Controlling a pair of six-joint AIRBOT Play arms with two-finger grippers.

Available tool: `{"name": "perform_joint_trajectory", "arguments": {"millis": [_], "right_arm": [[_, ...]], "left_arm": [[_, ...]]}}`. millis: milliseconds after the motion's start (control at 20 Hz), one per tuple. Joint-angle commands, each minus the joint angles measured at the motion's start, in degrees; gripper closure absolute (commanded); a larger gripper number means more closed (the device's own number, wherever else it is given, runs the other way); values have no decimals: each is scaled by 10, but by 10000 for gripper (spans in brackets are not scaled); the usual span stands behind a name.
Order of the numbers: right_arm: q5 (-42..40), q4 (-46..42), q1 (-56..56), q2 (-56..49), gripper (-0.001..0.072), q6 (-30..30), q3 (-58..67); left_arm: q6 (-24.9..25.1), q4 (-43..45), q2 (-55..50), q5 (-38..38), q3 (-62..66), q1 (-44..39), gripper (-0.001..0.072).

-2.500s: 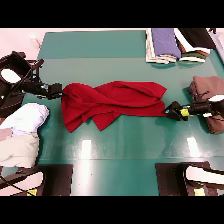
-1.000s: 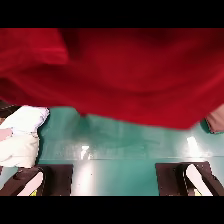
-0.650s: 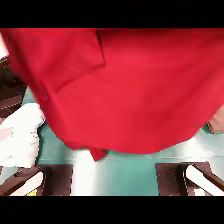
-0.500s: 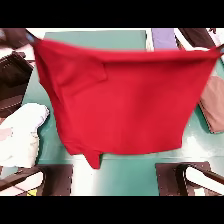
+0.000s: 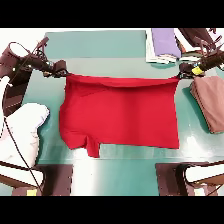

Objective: Fold the shirts.

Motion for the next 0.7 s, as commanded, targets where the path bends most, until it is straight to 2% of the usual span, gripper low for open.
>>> {"name": "perform_joint_trajectory", "arguments": {"millis": [0, 150, 400, 450, 500, 550, 650], "right_arm": [[25, 0, 1, -17, 693, -22, 23], [8, 0, 1, 21, 693, -28, -51], [-47, 3, 7, 76, 692, -27, -200], [-57, 5, 7, 83, 675, -27, -218], [-62, 7, 7, 88, 483, -27, -231], [-62, 6, 4, 92, 271, -24, -237], [-50, 8, -10, 108, 260, -18, -239]], "left_arm": [[27, 18, -17, -63, -1, 10, 681], [24, 92, -17, -122, -19, 9, 682], [21, 88, -17, -100, -101, 9, 679], [15, 92, -17, -98, -111, 9, 628], [2, 95, -17, -98, -116, 10, 290], [-18, 108, -17, -97, -116, 10, 150], [-28, 135, 0, -102, -115, 10, 159]]}}
